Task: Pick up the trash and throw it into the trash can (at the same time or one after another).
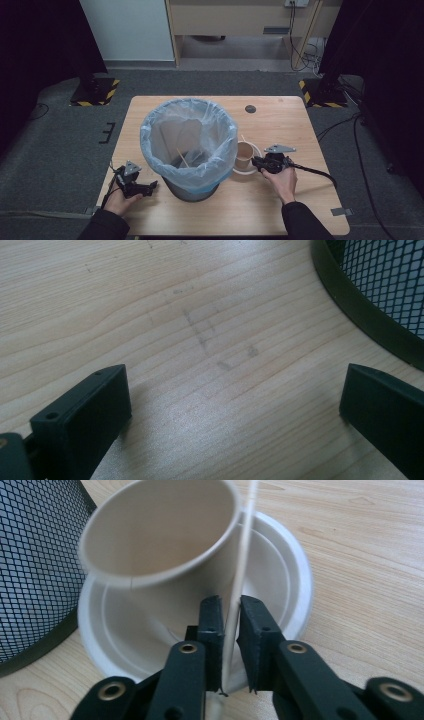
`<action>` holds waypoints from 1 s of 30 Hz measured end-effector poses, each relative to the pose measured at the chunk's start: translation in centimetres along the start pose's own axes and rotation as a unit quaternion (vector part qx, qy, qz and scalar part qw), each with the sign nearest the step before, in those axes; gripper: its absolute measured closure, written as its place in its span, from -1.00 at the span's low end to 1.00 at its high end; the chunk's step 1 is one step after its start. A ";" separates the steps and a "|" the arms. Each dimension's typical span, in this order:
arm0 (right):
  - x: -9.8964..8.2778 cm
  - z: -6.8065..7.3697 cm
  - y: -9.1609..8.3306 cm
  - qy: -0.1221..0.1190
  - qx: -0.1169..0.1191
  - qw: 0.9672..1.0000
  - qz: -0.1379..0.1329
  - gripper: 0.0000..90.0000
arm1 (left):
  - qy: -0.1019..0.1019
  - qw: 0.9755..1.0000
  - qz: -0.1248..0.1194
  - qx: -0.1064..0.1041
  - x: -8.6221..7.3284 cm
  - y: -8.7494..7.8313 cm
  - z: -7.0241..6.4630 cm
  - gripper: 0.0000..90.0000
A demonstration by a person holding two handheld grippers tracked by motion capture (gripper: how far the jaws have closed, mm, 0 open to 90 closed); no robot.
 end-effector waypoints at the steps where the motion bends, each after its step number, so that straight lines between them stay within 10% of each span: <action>1: 0.0 0.0 0.0 0.001 -0.001 1.000 0.001 0.84 | 0.000 1.000 0.000 0.000 0.0 0.0 0.0 -1.00; 14: 0.6 -0.1 -0.6 0.009 0.001 1.000 -0.006 0.91 | 0.000 1.000 0.000 0.000 0.0 0.0 0.0 -1.00; 30: 3.7 -1.4 -3.9 0.033 0.003 0.996 -0.085 0.91 | 0.000 1.000 0.000 0.000 0.0 0.0 0.0 -1.00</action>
Point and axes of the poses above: each handheld gripper's, and its own axes: y roughly forward along the jaws, x roughly out of its top, z roughly to its left, the point moved 7 cm from there along y, roughly forward along the jaws, and after that the axes turned 13 degrees about y, right-handed, at the moved point
